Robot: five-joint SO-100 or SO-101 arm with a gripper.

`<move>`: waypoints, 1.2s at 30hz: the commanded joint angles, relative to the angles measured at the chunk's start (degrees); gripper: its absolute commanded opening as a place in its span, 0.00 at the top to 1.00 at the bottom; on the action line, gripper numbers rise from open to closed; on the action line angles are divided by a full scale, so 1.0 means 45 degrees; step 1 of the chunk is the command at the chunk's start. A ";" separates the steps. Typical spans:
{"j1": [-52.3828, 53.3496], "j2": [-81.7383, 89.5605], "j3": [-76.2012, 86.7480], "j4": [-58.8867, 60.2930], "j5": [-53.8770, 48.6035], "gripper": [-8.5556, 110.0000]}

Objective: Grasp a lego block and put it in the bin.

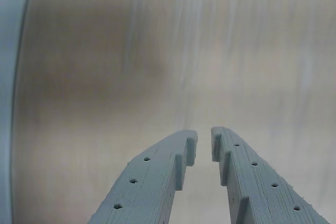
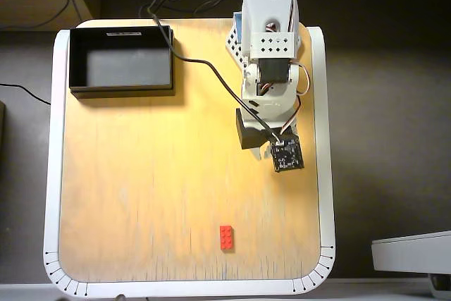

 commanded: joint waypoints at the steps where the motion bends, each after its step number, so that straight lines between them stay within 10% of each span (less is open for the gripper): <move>1: 0.0000 -0.0664 -0.3359 -0.0410 -0.0020 0.93; 36: 0.3145 -0.9219 -1.0566 -0.1836 0.2031 0.85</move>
